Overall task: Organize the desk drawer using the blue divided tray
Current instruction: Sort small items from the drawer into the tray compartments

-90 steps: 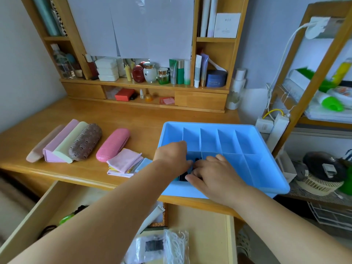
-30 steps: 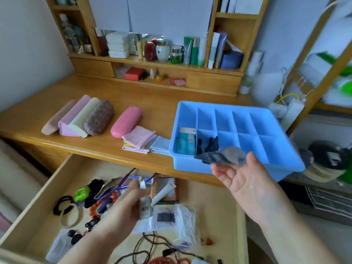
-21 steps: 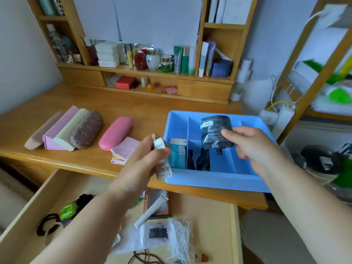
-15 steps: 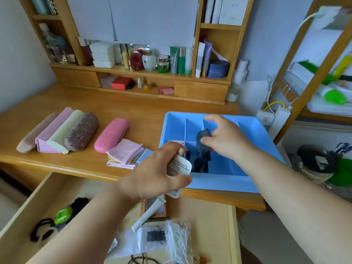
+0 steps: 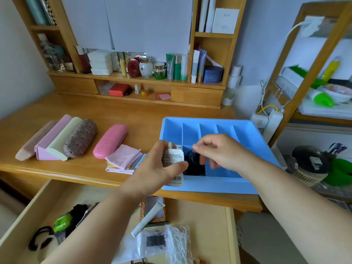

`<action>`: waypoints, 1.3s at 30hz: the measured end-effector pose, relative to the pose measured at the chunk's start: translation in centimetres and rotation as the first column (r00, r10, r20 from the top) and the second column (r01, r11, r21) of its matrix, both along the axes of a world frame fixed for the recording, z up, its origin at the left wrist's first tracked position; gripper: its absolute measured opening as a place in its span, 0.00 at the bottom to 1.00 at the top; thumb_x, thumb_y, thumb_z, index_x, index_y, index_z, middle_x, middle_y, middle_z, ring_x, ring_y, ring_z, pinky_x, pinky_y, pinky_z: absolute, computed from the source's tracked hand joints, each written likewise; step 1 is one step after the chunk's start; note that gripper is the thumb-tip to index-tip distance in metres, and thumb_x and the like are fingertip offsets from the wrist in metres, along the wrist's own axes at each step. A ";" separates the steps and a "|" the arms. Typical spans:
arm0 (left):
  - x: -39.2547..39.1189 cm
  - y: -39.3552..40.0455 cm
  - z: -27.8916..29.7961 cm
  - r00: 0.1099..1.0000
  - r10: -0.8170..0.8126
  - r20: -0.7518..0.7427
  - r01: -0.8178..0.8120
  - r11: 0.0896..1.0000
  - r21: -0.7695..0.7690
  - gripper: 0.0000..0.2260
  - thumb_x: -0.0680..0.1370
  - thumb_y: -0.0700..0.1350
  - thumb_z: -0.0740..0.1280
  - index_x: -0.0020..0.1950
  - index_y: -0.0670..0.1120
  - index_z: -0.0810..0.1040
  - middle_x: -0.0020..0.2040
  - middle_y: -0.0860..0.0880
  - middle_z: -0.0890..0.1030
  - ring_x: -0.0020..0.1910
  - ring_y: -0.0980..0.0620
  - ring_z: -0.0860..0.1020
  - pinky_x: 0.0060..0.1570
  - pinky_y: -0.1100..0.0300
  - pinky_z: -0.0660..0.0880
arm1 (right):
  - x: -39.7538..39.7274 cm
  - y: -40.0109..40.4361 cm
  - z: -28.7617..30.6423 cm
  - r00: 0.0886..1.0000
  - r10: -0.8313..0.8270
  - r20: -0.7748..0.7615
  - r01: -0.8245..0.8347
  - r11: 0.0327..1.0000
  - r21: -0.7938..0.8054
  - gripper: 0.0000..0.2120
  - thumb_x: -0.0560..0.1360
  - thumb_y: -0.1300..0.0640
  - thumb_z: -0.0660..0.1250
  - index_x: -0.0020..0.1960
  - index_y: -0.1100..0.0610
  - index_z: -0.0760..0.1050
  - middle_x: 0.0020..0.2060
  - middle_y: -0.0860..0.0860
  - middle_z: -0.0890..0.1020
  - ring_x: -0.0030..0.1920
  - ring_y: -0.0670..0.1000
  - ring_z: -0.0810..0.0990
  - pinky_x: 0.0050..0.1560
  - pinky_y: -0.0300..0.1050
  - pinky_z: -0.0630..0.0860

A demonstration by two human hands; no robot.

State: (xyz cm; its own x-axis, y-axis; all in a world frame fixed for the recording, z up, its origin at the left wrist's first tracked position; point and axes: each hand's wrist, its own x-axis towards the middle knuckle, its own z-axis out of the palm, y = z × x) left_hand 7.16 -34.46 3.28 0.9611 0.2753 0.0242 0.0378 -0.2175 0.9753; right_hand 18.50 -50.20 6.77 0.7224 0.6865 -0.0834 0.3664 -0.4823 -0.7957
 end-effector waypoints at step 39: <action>-17.8 8.0 -19.4 0.790 0.384 -0.477 0.206 0.567 0.798 0.37 0.72 0.56 0.67 0.76 0.51 0.52 0.77 0.49 0.53 0.75 0.49 0.54 0.74 0.53 0.55 | -16.8 -0.9 -19.6 0.946 0.283 0.156 -0.186 0.871 -0.454 0.14 0.72 0.37 0.60 0.38 0.47 0.69 0.29 0.43 0.74 0.30 0.41 0.70 0.32 0.30 0.63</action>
State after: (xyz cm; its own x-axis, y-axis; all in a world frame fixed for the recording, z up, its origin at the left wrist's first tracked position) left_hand -10.61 -26.42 -16.15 0.8303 0.5075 -0.2304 0.5477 -0.8196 0.1681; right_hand 1.71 -51.10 -12.79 0.5778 0.7694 -0.2725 0.6470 -0.6353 -0.4217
